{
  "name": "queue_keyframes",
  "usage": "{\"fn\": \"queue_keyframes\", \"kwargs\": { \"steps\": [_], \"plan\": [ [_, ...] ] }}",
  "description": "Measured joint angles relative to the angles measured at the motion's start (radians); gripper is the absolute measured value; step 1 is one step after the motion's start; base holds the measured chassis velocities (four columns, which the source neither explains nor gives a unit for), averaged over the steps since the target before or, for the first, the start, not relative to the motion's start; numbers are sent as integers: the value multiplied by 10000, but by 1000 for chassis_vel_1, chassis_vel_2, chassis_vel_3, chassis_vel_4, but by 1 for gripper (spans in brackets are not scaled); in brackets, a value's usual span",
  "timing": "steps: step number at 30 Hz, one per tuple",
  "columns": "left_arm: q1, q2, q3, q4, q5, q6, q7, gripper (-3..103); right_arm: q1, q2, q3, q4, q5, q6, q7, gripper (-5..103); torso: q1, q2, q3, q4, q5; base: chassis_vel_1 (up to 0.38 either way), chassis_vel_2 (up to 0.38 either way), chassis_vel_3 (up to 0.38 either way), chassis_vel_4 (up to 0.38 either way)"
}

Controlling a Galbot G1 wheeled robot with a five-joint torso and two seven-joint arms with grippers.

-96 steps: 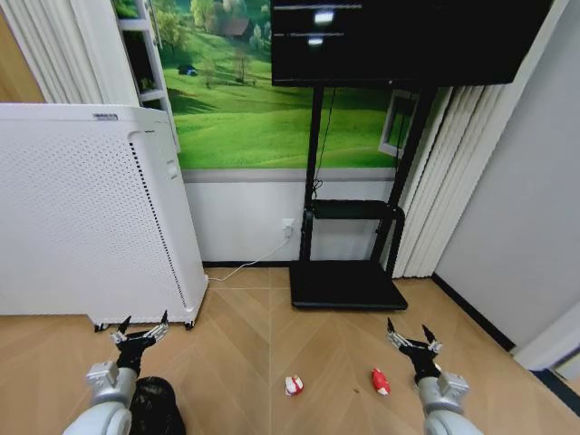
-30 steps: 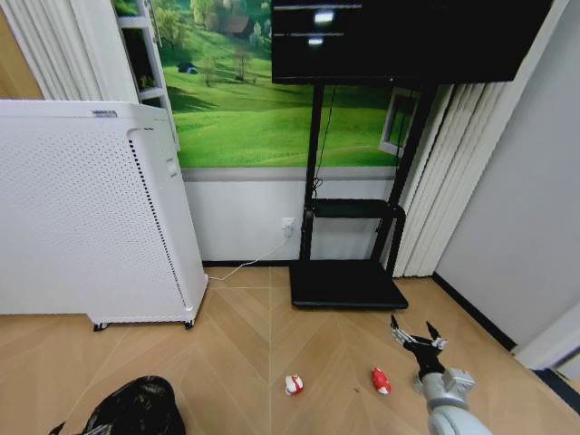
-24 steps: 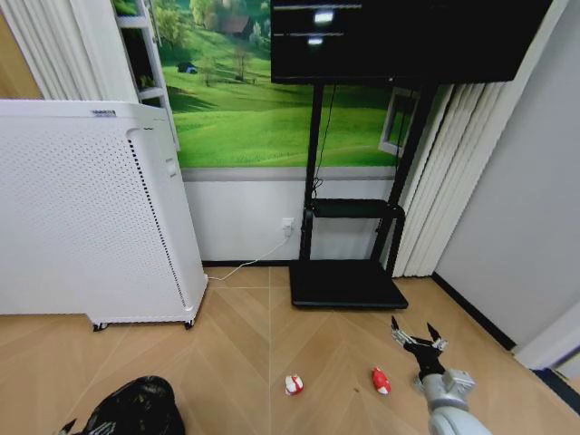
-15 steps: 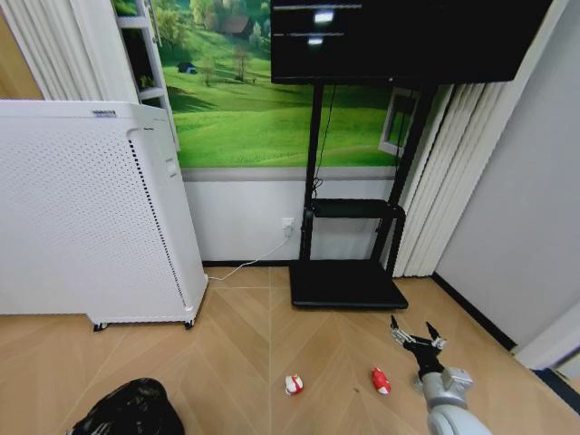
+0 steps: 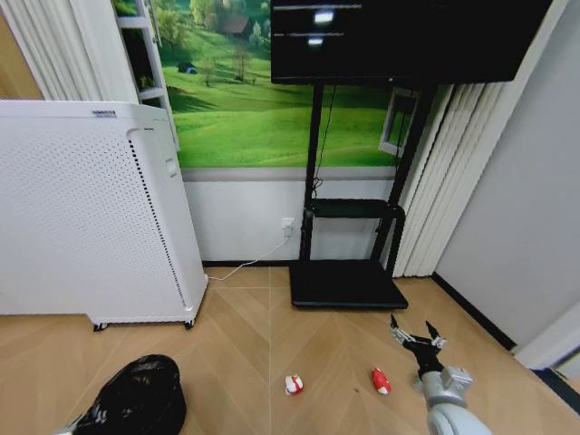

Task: Pick up the trash bin and place the garbage on the floor into it.

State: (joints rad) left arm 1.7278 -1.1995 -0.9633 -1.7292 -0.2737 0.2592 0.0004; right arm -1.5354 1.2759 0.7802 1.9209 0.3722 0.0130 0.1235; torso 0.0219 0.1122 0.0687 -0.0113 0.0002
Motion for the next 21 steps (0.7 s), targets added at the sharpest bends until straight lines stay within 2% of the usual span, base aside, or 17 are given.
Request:
{"fn": "queue_keyframes", "kwargs": {
  "steps": [4, 8, 10, 12, 16, 21],
  "plan": [
    [-236, -124, -2, -58, 176, -298, -123, 14, 6, 0, -3, -25, -25, 18, 1, 100, 0, -1, 1, -4, -6, 0, 0, 0, 0],
    [-510, -198, -135, -589, 173, -395, -177, 7, 20, 32, -55, -55, -106, 26, 5, 100, 1, -1, 2, -5, -3, 0, 0, 0, 0],
    [-565, -198, -174, -763, 149, -380, -192, 7, 22, 42, -68, -56, -119, 25, 10, 100, 1, -1, 2, -3, -5, 0, 0, 0, 0],
    [-698, -123, -315, -1455, -92, -287, -238, 7, 43, 59, -90, -71, -145, 19, 33, 100, 2, -1, 2, 1, 3, 0, 0, 0, 0],
    [-821, -77, -413, -2008, -282, -189, -224, 7, 38, 73, -94, -100, -179, 22, 35, 100, 2, -1, 2, -4, -5, 0, 0, 0, 0],
    [-880, 19, -563, -3357, -574, 93, -258, 7, -8, 145, -136, -147, -248, 126, 35, 100, 1, -1, 2, -2, -2, 0, 0, 0, 0]
  ]
}}
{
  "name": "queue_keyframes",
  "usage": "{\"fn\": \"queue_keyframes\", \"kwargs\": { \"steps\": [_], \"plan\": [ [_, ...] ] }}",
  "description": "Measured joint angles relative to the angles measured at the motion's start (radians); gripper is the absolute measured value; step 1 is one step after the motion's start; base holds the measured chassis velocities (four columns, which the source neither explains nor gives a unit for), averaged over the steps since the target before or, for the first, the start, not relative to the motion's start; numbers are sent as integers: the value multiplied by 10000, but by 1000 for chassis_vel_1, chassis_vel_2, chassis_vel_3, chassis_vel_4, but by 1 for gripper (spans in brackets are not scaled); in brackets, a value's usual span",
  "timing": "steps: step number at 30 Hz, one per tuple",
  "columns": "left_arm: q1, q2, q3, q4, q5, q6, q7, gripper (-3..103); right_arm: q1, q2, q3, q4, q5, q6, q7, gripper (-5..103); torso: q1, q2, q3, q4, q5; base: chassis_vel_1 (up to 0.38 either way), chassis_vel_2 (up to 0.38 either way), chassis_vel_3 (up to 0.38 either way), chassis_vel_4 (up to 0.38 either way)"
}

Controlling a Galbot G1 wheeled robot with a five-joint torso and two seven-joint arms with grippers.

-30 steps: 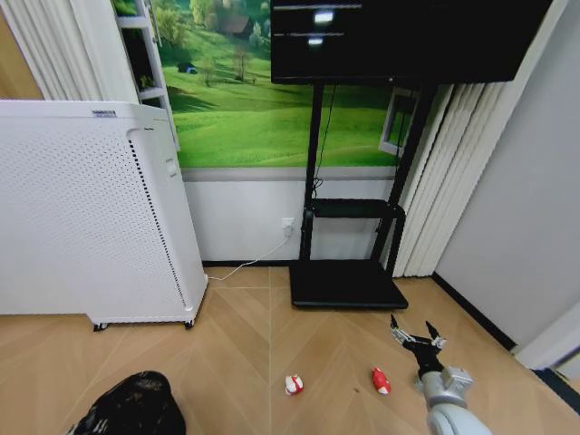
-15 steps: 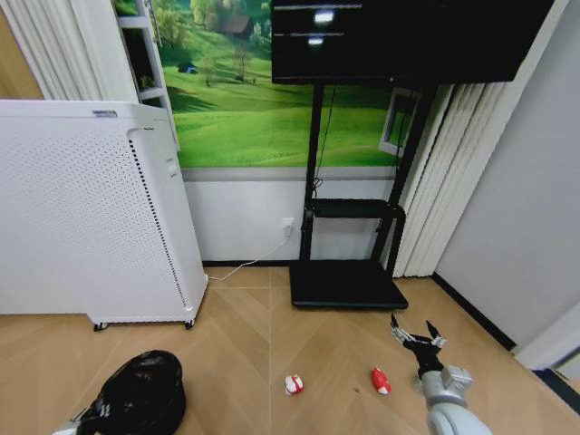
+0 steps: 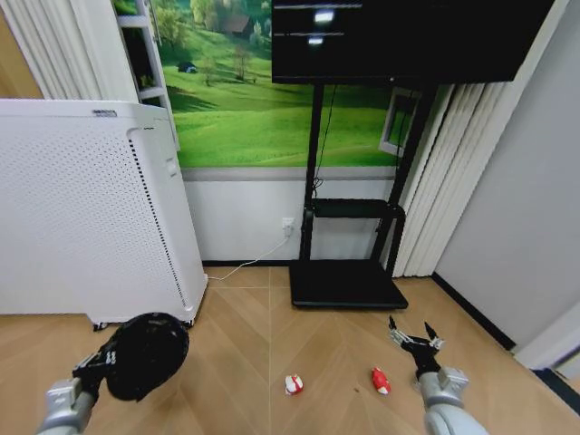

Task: Pick up the trash bin and place the garbage on the floor into it.

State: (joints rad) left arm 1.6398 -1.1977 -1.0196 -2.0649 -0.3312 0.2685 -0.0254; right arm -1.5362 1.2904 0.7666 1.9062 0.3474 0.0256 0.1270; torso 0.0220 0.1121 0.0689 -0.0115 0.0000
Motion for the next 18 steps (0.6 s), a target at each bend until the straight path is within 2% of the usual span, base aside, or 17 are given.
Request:
{"fn": "queue_keyframes", "kwargs": {
  "steps": [5, 9, 18],
  "plan": [
    [31, 74, 23, -593, -14, 45, 42, 7, -23, 31, -15, -6, -113, 2, -46, 100, 0, 0, 0, 0, 1, 0, 0, 0, 0],
    [181, 114, 207, -959, 105, -9, 102, 7, -99, 72, -43, -55, -581, 58, -129, 100, 0, 1, 0, -2, 1, 0, 0, 0, 0],
    [302, 112, 225, -734, 611, -302, 263, 7, -241, 109, -104, -179, -1083, 135, -319, 100, 0, 2, -1, 0, -1, 0, 0, 0, 0]
  ]
}}
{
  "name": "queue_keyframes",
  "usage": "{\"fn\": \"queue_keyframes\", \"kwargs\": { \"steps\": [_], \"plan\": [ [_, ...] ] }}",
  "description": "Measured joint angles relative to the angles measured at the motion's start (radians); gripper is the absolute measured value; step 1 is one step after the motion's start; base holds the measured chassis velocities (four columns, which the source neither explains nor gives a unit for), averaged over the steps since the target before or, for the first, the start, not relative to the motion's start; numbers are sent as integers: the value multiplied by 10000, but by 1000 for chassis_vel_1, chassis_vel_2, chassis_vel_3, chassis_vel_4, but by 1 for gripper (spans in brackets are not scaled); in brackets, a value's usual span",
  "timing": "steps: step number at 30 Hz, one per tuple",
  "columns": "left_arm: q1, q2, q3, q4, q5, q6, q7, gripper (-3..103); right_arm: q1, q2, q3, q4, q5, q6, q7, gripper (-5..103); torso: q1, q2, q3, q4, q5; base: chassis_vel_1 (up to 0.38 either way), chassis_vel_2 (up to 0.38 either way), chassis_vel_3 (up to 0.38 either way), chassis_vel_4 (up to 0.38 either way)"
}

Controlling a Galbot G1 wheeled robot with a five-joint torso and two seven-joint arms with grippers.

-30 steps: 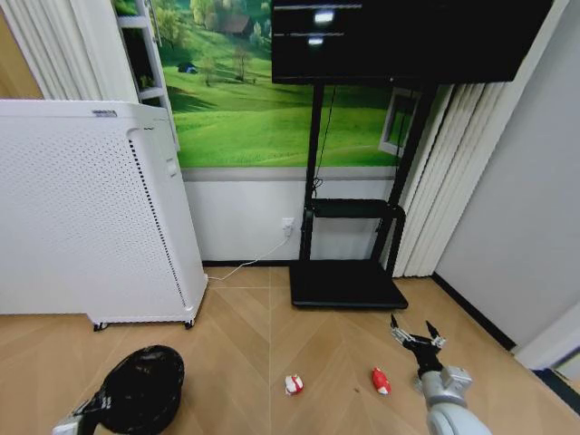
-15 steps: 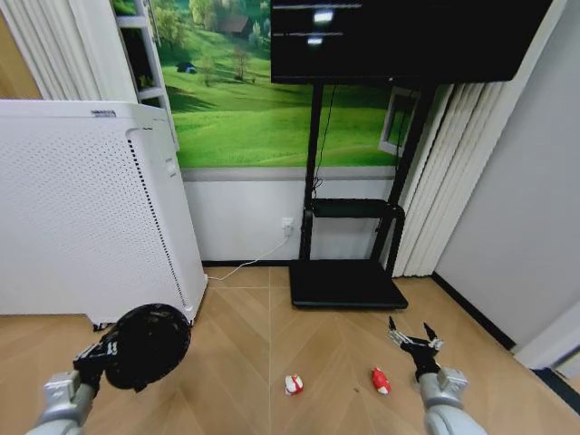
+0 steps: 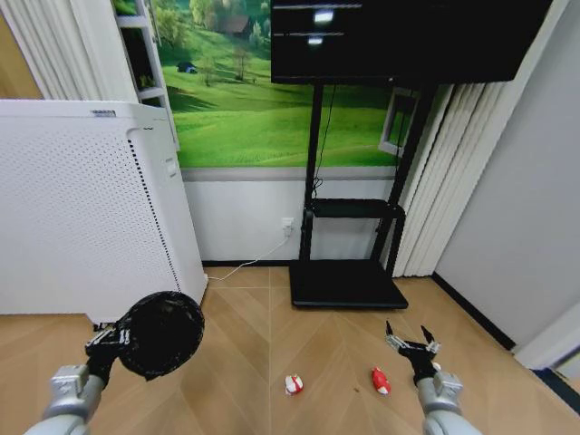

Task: Pick up the trash bin and place the garbage on the floor into it.

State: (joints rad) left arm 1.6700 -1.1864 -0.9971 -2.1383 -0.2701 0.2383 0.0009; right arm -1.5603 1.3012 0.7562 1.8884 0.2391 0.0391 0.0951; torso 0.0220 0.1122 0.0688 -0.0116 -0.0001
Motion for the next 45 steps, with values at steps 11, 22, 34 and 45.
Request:
{"fn": "queue_keyframes", "kwargs": {
  "steps": [11, 22, 34, 45],
  "plan": [
    [41, 12, -64, 178, -3, -82, 33, 7, -2, 82, -133, -105, -49, 60, -4, 100, 0, 0, 0, -1, 0, 56, 64, -50, -49],
    [-70, 17, -73, 330, -29, -112, 40, 7, 67, 83, -160, -184, -45, 79, -9, 100, -1, -1, 0, 0, -2, 231, 227, -231, -225],
    [-156, 53, -65, 362, -59, -122, 48, 7, 122, 77, -172, -212, -2, 117, -91, 100, -2, 0, 0, -3, -4, 255, 232, -257, -243],
    [-494, 25, 322, 469, -41, -164, 141, 7, 290, -104, -372, -395, -235, 152, -92, 100, -1, 0, 0, 3, 4, -13, -19, 34, 4]
  ]
}}
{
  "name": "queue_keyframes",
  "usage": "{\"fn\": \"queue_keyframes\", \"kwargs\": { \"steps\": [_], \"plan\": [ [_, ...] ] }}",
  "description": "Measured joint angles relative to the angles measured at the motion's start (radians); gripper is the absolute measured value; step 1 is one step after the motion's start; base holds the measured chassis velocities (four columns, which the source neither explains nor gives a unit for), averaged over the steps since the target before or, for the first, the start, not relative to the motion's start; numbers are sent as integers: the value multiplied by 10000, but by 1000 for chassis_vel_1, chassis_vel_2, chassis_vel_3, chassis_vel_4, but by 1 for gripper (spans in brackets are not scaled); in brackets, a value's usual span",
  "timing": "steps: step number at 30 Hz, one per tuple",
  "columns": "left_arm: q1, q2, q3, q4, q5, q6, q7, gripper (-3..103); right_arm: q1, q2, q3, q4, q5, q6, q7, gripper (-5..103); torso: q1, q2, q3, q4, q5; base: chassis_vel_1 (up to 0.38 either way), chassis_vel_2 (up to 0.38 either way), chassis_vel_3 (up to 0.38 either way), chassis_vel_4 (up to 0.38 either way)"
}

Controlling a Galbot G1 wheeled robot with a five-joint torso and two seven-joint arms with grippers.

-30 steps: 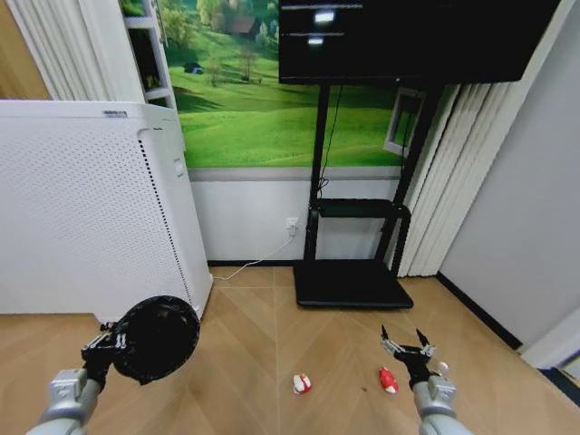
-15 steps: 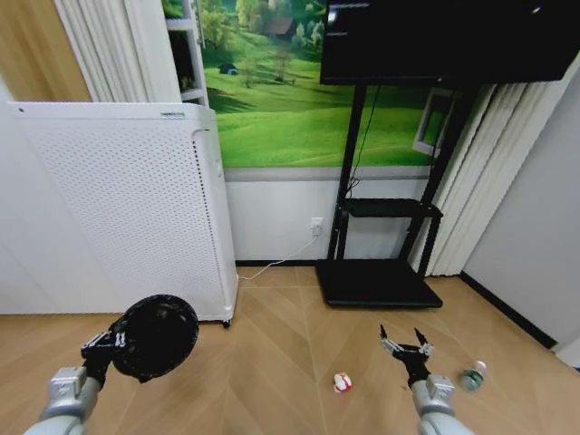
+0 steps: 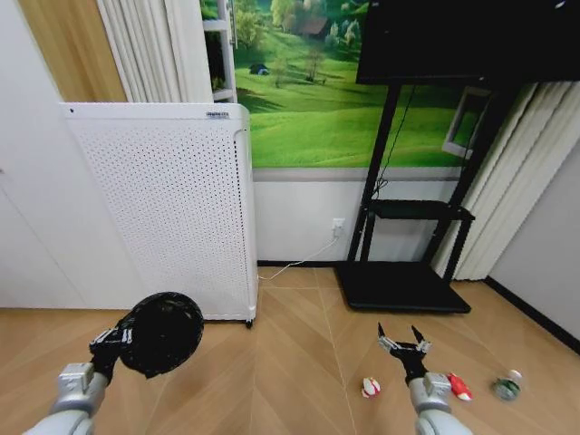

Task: Pick up the trash bin and place the garbage on the floor into it.

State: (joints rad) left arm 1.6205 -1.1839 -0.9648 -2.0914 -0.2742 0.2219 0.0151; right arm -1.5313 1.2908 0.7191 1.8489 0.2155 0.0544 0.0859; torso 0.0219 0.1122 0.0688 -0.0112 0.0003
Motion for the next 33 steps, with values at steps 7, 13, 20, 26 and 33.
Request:
{"fn": "queue_keyframes", "kwargs": {
  "steps": [7, 13, 20, 26, 33],
  "plan": [
    [-533, 242, 894, 437, 16, -6, 66, 7, 333, -2867, -2788, -1916, 1346, -1431, 541, 100, 0, 0, 0, -3, -2, -4, -10, 2, 0],
    [-556, 267, 1179, 561, 196, -92, 91, 7, 980, -3502, -4752, -2680, 3643, -2330, 1322, 100, 0, 0, 1, -4, -2, 0, 0, 0, 0],
    [-535, 164, 1331, 607, 426, -105, 93, 7, 1895, -3314, -6103, -3614, 4707, -2608, 1922, 100, 1, 0, 0, -5, -3, 0, 0, 0, 0],
    [-518, 299, 1391, 584, 503, -108, 93, 7, 2707, -2529, -6235, -4484, 4897, -2631, 2245, 100, 0, 0, 1, -3, -4, 0, 0, 0, 0],
    [-540, 456, 1394, 548, 488, -108, 94, 7, 2866, -1964, -5553, -5199, 5213, -2639, 2487, 100, 0, 0, 0, -5, -3, 0, 0, 0, 0]
  ]
}}
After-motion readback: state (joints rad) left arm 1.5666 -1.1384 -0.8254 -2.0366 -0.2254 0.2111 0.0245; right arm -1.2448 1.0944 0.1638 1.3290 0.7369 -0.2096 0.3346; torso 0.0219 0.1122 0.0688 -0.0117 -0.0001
